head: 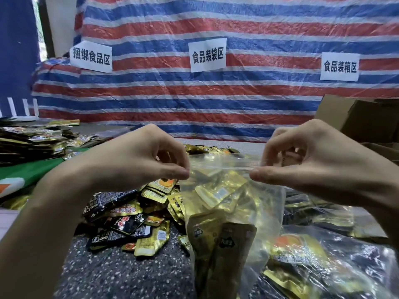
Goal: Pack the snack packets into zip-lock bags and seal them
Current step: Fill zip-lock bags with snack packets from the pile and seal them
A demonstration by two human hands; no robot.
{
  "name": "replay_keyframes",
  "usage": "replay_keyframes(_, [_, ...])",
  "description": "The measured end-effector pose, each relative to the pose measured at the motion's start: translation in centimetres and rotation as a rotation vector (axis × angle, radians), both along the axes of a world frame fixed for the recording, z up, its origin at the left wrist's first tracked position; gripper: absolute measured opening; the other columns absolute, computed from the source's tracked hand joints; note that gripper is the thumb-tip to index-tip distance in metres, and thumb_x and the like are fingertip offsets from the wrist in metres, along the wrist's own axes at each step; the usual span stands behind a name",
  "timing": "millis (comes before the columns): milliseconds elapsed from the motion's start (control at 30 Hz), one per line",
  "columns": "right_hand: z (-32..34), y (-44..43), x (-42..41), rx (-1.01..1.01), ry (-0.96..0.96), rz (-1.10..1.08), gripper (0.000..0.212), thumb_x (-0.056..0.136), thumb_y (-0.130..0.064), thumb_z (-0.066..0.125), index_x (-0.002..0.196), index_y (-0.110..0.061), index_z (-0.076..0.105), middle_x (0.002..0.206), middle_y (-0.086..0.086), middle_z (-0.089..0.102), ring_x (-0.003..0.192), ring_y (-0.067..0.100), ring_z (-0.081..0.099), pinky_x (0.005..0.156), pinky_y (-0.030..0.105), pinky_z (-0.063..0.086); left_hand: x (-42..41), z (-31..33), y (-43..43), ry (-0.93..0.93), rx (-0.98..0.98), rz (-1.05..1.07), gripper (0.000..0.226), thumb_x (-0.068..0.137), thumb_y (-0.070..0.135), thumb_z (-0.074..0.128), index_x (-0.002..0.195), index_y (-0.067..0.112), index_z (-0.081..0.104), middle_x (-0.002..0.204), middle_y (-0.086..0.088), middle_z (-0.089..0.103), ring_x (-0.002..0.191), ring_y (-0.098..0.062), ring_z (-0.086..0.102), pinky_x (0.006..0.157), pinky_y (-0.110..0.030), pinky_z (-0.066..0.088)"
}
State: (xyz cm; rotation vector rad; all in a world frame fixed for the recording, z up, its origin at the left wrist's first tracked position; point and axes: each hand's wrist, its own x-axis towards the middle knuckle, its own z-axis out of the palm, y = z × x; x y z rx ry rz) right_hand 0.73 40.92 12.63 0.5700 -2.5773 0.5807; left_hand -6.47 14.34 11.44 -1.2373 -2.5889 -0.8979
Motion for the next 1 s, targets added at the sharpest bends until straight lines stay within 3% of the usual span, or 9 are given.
replay_keyframes(100, [0.3, 1.1, 0.0, 0.063, -0.040, -0.030, 0.031, 0.062, -0.068, 0.071, 0.068, -0.037, 0.073, 0.103, -0.031, 0.059, 0.096, -0.015, 0.053, 0.077, 0.025, 0.044, 0.2, 0.1, -0.1, 0.014, 0.041, -0.022, 0.023, 0.070, 0.044, 0.066, 0.080, 0.027, 0.078, 0.079, 0.009, 0.073, 0.075, -0.008, 0.067, 0.065, -0.016, 0.053])
replay_keyframes(167, [0.5, 1.6, 0.2, 0.060, -0.134, -0.004, 0.032, 0.060, -0.068, 0.072, 0.072, -0.039, 0.074, 0.119, -0.034, 0.059, 0.111, -0.015, 0.052, 0.097, 0.032, 0.047, 0.2, 0.1, -0.1, 0.027, 0.083, -0.029, 0.022, 0.068, 0.040, 0.068, 0.082, 0.027, 0.079, 0.079, 0.009, 0.074, 0.076, -0.008, 0.069, 0.068, -0.018, 0.055])
replay_keyframes(200, [0.6, 1.6, 0.3, 0.048, -0.190, 0.019, 0.035, 0.060, -0.069, 0.072, 0.075, -0.038, 0.075, 0.119, -0.031, 0.063, 0.113, -0.012, 0.056, 0.099, 0.037, 0.049, 0.1, 0.1, -0.1, 0.038, 0.105, -0.021, 0.021, 0.068, 0.037, 0.069, 0.084, 0.027, 0.080, 0.080, 0.008, 0.075, 0.076, -0.009, 0.070, 0.070, -0.020, 0.057])
replay_keyframes(300, [0.4, 1.7, 0.2, -0.006, -0.286, 0.113, 0.031, 0.067, -0.061, 0.076, 0.081, -0.033, 0.078, 0.096, -0.010, 0.076, 0.088, 0.009, 0.072, 0.083, 0.046, 0.059, -0.5, -0.1, -0.3, 0.042, 0.186, 0.037, 0.027, 0.064, 0.030, 0.075, 0.091, 0.029, 0.075, 0.080, 0.005, 0.074, 0.074, -0.012, 0.071, 0.071, -0.022, 0.058])
replay_keyframes(433, [0.0, 1.6, -0.2, -0.116, -0.191, 0.157, 0.014, 0.068, -0.039, 0.079, 0.080, -0.031, 0.080, 0.077, -0.007, 0.076, 0.069, 0.007, 0.071, 0.063, 0.021, 0.057, -1.3, -0.1, -1.1, 0.003, 0.218, 0.130, 0.031, 0.054, 0.031, 0.082, 0.082, 0.019, 0.077, 0.075, 0.002, 0.076, 0.068, -0.014, 0.073, 0.064, -0.017, 0.057])
replay_keyframes(633, [0.2, 1.5, 0.0, -0.167, -0.192, 0.209, 0.024, 0.067, -0.042, 0.074, 0.089, -0.034, 0.080, 0.085, -0.007, 0.078, 0.076, 0.012, 0.074, 0.072, 0.029, 0.061, -1.3, 0.5, -3.3, -0.162, 0.166, 0.147, 0.029, 0.051, 0.038, 0.084, 0.074, 0.021, 0.081, 0.075, -0.007, 0.076, 0.069, -0.023, 0.073, 0.070, -0.029, 0.062])
replay_keyframes(867, [0.8, 1.8, 0.3, -0.336, -0.139, 0.271, 0.035, 0.060, -0.031, 0.081, 0.095, -0.028, 0.078, 0.083, 0.008, 0.076, 0.075, 0.022, 0.074, 0.068, 0.024, 0.060, -0.7, 0.8, -4.1, -0.185, 0.246, 0.100, 0.025, 0.056, 0.029, 0.088, 0.075, 0.015, 0.081, 0.074, -0.012, 0.075, 0.066, -0.020, 0.072, 0.062, -0.020, 0.058])
replay_keyframes(1000, [1.0, 2.6, 0.7, -0.293, -0.083, 0.262, 0.031, 0.064, -0.031, 0.088, 0.093, -0.027, 0.078, 0.085, 0.006, 0.075, 0.073, 0.014, 0.072, 0.067, 0.020, 0.059, -0.3, 1.1, -4.0, -0.236, 0.316, 0.012, 0.033, 0.055, 0.028, 0.093, 0.076, 0.007, 0.078, 0.074, -0.017, 0.073, 0.065, -0.020, 0.070, 0.062, -0.020, 0.057])
